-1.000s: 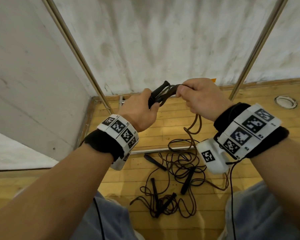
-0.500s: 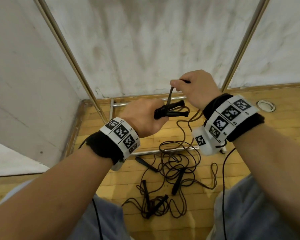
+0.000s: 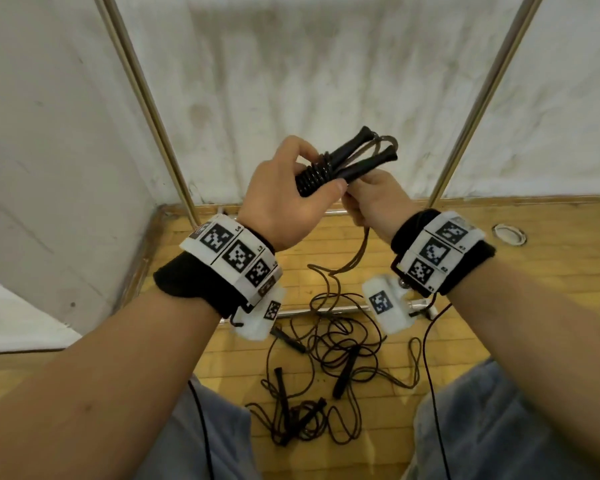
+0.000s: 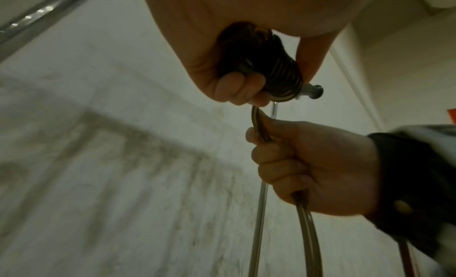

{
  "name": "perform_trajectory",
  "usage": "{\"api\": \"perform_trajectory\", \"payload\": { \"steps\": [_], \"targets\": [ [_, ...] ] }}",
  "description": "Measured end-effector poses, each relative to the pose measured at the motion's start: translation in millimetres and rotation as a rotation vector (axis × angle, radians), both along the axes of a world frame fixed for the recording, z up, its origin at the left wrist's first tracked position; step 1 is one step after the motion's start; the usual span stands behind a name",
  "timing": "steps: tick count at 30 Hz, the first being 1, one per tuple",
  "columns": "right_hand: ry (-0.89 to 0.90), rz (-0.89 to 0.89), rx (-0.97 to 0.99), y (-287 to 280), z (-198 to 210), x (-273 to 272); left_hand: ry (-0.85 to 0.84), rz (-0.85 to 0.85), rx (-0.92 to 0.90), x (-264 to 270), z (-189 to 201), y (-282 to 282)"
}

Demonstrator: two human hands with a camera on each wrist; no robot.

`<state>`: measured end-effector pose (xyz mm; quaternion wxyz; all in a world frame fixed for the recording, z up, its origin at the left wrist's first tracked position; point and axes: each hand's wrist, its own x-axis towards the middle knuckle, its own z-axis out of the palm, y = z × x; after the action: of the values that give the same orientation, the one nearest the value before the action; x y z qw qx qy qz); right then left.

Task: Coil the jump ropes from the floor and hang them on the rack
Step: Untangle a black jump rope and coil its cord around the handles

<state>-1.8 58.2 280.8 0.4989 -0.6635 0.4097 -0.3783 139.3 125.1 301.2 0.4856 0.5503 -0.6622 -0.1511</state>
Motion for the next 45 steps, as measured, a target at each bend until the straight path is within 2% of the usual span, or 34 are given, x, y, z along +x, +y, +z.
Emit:
{"api": "perform_trajectory", "payload": {
  "steps": [5,8,11,14,16,18,19,22,24,28,30,33,37,39,41,45],
  "targets": [
    [0.124,-0.107,-0.209,18.9,-8.5,20.3,0.200,0.088,0.019,0.8,0.8,-9.6],
    [0.198,-0.155,-0.326,22.9,-9.5,22.0,0.216,0.106,0.032,-0.1,-0.7,-14.4],
    [0.244,-0.129,-0.386,20.0,-10.3,19.1,0.218,0.108,0.037,1.1,-1.3,-19.3],
    [0.394,-0.084,-0.436,12.6,-11.0,14.8,0.252,0.130,0.060,4.7,-1.9,-27.3],
    [0.559,-0.076,-0.482,4.2,-12.6,10.7,0.252,0.135,0.103,5.7,-3.1,-32.4],
    [0.695,-0.109,-0.446,-6.2,-12.4,5.3,0.244,0.116,0.145,3.7,-3.9,-35.5],
    [0.708,-0.135,-0.388,-11.5,-11.0,1.8,0.247,0.101,0.161,1.4,-4.0,-36.3],
    [0.606,-0.258,-0.312,-26.4,-14.4,-3.7,0.253,0.038,0.194,-6.7,-3.6,-38.0],
    [0.467,-0.246,-0.246,-28.2,-19.5,-1.5,0.254,-0.002,0.200,-11.8,-2.1,-37.5],
    [0.118,0.187,0.194,-14.5,-29.6,7.0,0.295,-0.037,0.217,-13.3,3.4,-34.2],
    [0.104,0.249,0.178,-10.0,-31.9,9.5,0.320,-0.043,0.229,-7.9,6.6,-31.8],
    [0.223,0.122,-0.016,-9.8,-31.7,13.1,0.337,-0.024,0.202,3.8,9.5,-28.7],
    [0.217,-0.016,-0.079,-6.8,-32.6,15.5,0.245,0.127,0.093,20.7,6.9,-28.2],
    [0.277,-0.064,-0.160,-4.9,-32.2,13.3,0.172,0.179,0.074,32.0,4.1,-29.9],
    [0.332,-0.082,-0.249,-4.6,-29.2,9.4,0.038,0.210,0.113,42.4,-1.0,-31.5],
    [0.466,-0.040,-0.308,-0.4,-20.8,4.0,-0.257,0.279,0.156,54.1,-17.3,-32.7]
  ]
}}
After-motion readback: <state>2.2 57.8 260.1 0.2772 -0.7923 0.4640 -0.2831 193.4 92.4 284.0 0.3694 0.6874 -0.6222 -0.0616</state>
